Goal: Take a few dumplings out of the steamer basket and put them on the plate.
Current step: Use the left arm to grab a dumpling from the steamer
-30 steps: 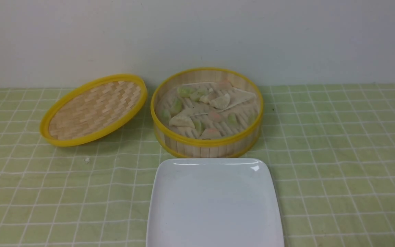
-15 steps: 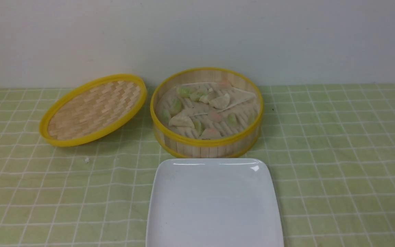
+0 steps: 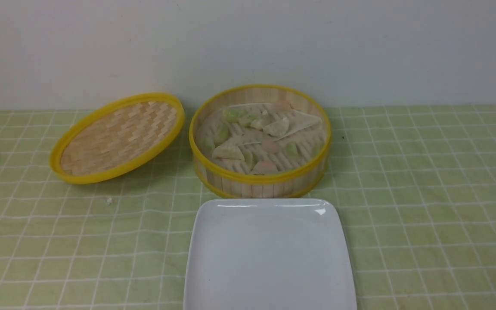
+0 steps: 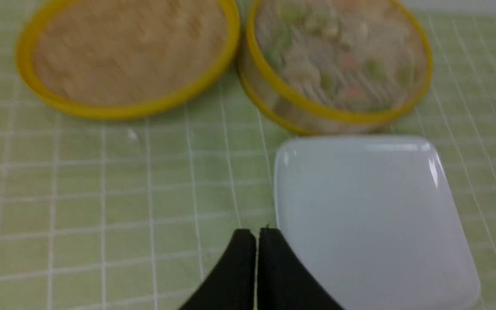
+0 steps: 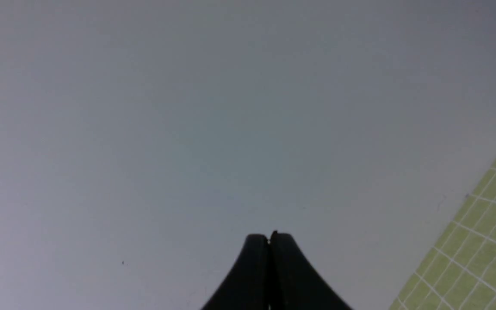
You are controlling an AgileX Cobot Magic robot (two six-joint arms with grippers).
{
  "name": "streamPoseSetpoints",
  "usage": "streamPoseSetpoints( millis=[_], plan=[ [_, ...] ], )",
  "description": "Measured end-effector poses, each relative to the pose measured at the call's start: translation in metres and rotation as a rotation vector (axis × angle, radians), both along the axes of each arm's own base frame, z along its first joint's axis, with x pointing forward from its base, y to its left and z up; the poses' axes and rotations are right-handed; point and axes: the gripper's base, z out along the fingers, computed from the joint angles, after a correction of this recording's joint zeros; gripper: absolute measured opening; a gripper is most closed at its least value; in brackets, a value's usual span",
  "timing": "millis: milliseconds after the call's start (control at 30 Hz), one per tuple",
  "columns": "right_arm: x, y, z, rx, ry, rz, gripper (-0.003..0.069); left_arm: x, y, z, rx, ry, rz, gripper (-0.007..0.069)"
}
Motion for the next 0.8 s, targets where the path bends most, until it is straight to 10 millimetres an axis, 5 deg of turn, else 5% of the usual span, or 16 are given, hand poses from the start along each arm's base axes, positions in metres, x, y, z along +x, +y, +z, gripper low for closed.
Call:
streamPoseSetpoints(
  millis=[200,233,367,600,800],
  plan=[
    [-0.001,0.008,0.013,-0.027,0.031,0.091,-0.0015,0.065,-0.002,-0.023,-0.02,0.119,-0.18,-0.0006],
    [-0.004,0.016,0.035,-0.136,0.069,0.168,-0.0015,0.087,-0.009,-0.025,0.003,0.11,-0.268,-0.0006],
    [0.0,0.03,0.078,-0.348,0.237,0.312,-0.0015,0.125,-0.038,-0.03,0.062,0.129,-0.416,-0.0006],
    [0.059,0.052,0.136,-0.758,0.746,0.694,-0.0015,0.194,-0.104,-0.043,0.289,0.179,-0.619,-0.0006],
    [0.111,0.061,0.148,-0.881,0.979,0.93,-0.0015,0.242,-0.151,-0.066,0.366,0.129,-0.722,-0.0005]
  ],
)
